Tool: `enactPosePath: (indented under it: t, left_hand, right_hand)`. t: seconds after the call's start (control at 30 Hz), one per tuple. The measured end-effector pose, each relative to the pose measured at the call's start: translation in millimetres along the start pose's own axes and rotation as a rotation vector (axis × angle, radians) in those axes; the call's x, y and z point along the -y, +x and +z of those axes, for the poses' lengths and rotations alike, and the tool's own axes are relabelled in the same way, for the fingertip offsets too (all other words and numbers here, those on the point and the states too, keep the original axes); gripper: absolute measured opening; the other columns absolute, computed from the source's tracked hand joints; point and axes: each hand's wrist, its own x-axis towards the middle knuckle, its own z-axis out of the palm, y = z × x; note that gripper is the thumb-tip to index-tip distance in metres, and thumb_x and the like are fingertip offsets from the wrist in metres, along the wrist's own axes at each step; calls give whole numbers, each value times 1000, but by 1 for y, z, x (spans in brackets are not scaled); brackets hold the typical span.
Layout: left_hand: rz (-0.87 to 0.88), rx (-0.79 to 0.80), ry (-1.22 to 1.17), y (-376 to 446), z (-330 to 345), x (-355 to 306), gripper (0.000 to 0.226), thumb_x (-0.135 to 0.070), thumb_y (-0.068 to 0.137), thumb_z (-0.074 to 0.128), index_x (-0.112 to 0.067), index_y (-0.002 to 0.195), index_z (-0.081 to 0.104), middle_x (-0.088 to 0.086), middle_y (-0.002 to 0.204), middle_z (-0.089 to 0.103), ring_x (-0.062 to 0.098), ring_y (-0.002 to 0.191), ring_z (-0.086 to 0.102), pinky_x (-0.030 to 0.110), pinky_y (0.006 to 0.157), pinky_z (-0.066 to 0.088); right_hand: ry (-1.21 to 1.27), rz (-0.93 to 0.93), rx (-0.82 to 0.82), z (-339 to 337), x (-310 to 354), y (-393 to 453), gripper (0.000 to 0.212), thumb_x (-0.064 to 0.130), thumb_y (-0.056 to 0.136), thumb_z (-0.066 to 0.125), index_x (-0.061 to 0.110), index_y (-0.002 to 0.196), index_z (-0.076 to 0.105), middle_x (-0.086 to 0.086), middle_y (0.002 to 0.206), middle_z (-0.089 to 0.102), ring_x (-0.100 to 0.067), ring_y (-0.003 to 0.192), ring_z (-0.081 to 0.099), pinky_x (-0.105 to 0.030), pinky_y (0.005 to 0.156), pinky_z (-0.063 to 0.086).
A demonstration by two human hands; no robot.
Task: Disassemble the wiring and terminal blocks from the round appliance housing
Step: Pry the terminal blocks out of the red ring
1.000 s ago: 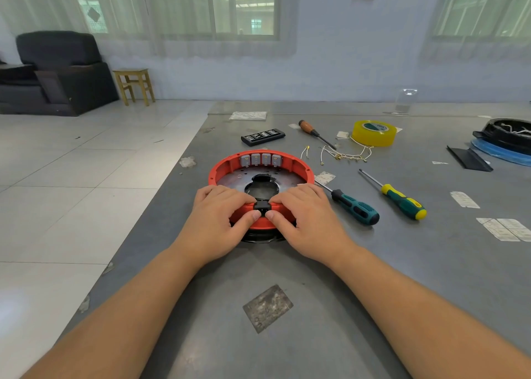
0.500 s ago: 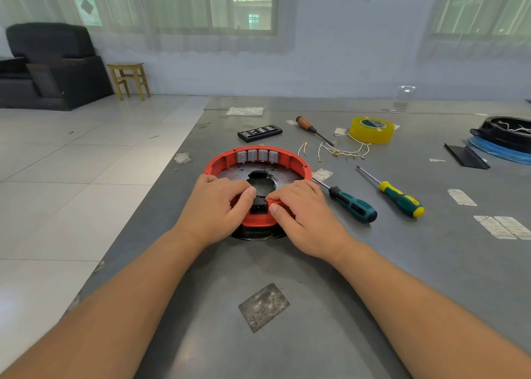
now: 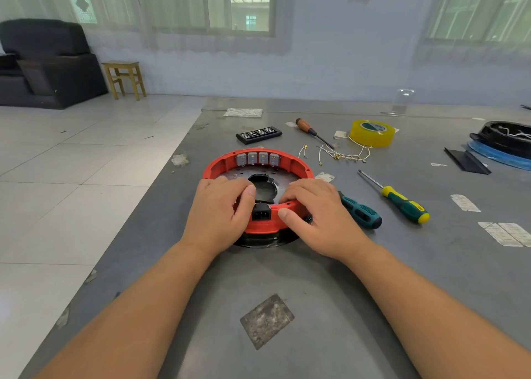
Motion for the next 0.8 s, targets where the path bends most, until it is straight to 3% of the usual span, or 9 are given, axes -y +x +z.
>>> enactPosePath:
  t: [0.1,0.23,0.3,0.4,0.5,0.57,0.67,0.73,0.8]
  left_hand:
    - [-39,-90,-111,-2,-2,9,27,-21,103,46,-11,107,71,-2,101,70,17,98,55,29,90,41]
    - [-66,-114,-141,-3,-1,12,27,-16,100,49,-6,119,67,3,116,65,16,117,49,10,100,31]
    - [-88,-107,-131,-3,2,11,31,-19,98,47,-6,122,64,6,121,62,18,123,45,15,106,31]
    - [-218,-107,-93,-5,5,13,39,-30,95,43,-10,123,61,5,123,61,23,127,47,37,106,35]
    - [-315,-107,-138,-5,7,16,39,-35,95,36,-16,120,60,-3,117,62,19,121,48,37,104,33]
    - [-327,-133,-150,-5,9,18,32,-30,95,34,-22,115,58,-9,109,59,13,113,47,34,101,30]
    - [-321,-158,-160,-5,10,18,22,-26,98,32,-34,110,49,-14,104,55,-1,103,37,31,100,25]
    - [-316,-164,-157,-5,11,19,22,-26,98,31,-36,109,48,-14,104,56,-3,102,36,31,99,24]
    - [-317,-164,-150,-5,12,20,25,-27,99,29,-33,111,50,-13,106,58,-3,104,37,29,99,22]
  right_hand:
    - [60,40,3,-2,7,9,28,47,101,40,37,109,64,25,108,61,10,113,45,-17,108,22]
    - [109,134,170,-10,29,42,50,56,103,26,31,98,69,15,94,69,-2,93,63,-34,89,52]
    - [130,189,314,-11,42,62,55,56,105,27,29,88,72,14,88,71,-3,88,65,-35,86,52]
    - [96,211,469,-4,55,85,66,57,106,25,25,71,70,8,82,71,-9,82,63,-31,77,44]
    - [61,201,551,7,62,95,68,59,106,21,25,56,51,6,62,54,-9,63,51,-29,60,31]
    - [50,211,556,16,66,97,66,60,106,19,28,54,44,8,59,46,-7,60,43,-27,57,27]
    - [17,206,480,27,67,92,69,63,104,14,27,52,42,6,59,46,-16,65,48,-33,65,35]
    - [-15,203,438,33,65,88,71,68,101,10,27,53,42,6,60,46,-24,75,51,-40,77,42]
    - [-18,204,418,35,64,87,71,71,98,8,28,53,41,6,61,45,-25,77,52,-42,80,44]
